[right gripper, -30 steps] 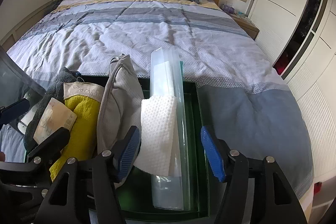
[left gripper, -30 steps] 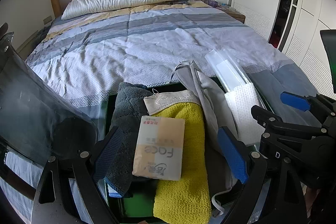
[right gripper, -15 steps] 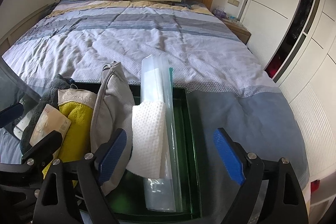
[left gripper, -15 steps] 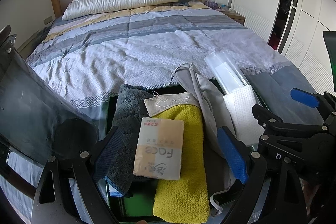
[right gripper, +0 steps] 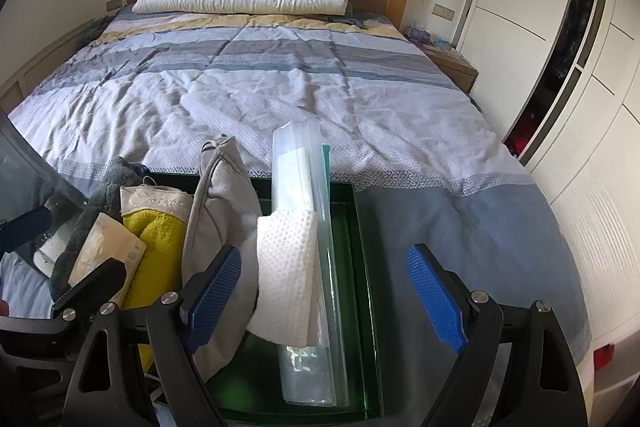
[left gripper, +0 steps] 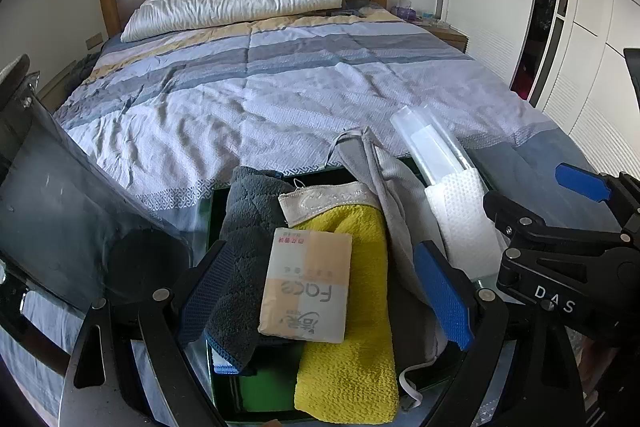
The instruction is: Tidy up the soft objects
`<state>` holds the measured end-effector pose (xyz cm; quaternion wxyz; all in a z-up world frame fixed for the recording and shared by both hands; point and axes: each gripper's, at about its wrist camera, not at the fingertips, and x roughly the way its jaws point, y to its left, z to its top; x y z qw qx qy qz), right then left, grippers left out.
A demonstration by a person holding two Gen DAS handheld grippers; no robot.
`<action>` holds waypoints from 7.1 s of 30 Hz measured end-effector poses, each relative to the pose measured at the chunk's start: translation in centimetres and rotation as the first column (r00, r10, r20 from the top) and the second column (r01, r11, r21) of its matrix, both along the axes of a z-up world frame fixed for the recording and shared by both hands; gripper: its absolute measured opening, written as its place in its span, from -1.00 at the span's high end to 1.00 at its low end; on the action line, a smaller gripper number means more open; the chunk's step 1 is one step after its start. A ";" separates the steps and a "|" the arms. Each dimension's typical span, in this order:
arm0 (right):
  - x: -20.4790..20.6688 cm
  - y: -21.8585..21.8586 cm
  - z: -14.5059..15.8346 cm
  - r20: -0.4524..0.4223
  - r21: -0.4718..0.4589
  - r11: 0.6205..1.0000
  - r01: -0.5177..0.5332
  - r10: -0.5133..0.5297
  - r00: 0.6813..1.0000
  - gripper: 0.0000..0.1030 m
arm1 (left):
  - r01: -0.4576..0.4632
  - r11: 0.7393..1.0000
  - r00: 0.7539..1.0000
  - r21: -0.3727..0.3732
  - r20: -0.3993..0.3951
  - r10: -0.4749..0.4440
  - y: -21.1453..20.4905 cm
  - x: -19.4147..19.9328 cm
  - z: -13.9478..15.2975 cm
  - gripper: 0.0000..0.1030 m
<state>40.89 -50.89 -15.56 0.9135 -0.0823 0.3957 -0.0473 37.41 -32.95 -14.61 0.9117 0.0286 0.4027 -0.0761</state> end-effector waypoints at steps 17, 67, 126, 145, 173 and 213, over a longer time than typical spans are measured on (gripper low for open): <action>-1.5 0.2 1.4 0.016 -0.006 1.000 -0.012 0.012 1.000 -0.67 | 0.013 1.000 1.000 -0.013 0.013 -0.013 -0.2 -1.0 1.0 -0.72; -13.0 4.3 5.5 0.050 -0.005 1.000 -0.024 0.024 0.998 -0.67 | 0.019 0.995 1.000 -0.098 0.020 -0.017 7.9 -11.4 4.7 -0.72; -42.0 25.6 10.4 0.173 0.022 0.981 -0.192 0.186 0.967 -0.68 | -0.110 0.994 0.988 -0.025 0.111 0.112 26.2 -32.7 7.6 -0.84; -44.9 23.5 9.9 0.165 0.024 1.000 0.006 -0.010 0.986 -0.71 | 0.004 1.000 0.995 0.018 0.103 -0.006 22.3 -34.8 6.8 -0.84; -45.1 24.2 9.7 0.168 -0.003 1.000 -0.026 0.026 0.985 -0.71 | 0.016 1.000 0.993 0.004 0.116 -0.016 22.6 -35.2 7.3 -0.84; -45.4 24.5 9.9 0.165 -0.041 0.998 -0.044 0.050 0.985 -0.71 | -0.014 1.000 0.992 -0.022 0.128 0.017 23.3 -35.4 7.4 -0.84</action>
